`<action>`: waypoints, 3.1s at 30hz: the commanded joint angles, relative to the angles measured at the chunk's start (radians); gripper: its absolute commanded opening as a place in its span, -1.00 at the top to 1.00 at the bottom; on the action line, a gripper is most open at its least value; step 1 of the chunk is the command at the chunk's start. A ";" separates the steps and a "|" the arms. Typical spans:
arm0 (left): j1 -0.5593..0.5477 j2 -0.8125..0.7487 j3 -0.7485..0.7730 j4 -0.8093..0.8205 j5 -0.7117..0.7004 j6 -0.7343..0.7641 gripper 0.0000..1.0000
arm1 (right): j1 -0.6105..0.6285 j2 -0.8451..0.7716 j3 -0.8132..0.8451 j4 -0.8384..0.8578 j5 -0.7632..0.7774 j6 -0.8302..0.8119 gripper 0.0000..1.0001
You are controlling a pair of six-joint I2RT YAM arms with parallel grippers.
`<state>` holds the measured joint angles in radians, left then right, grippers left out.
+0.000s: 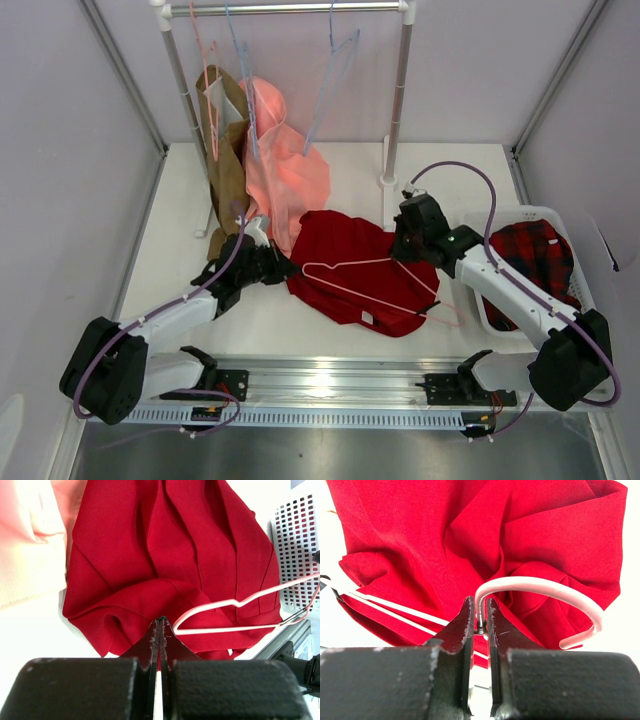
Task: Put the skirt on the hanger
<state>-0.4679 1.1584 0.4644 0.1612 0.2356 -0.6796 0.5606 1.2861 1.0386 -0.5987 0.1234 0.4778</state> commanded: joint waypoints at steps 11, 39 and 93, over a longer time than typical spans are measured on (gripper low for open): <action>0.012 -0.003 0.053 0.001 -0.007 0.023 1.00 | 0.030 -0.005 0.040 -0.019 0.062 -0.007 1.00; 0.012 -0.189 -0.150 0.195 0.008 0.041 1.00 | 0.012 -0.022 -0.066 0.050 -0.237 0.002 1.00; -0.589 -0.375 -0.014 -0.422 -0.554 0.032 0.07 | -0.002 0.036 0.020 0.008 -0.050 0.041 1.00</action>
<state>-0.9909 0.7204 0.3603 -0.2028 -0.1833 -0.6476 0.5514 1.3132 1.0069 -0.5953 0.0311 0.5049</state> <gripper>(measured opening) 0.457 0.099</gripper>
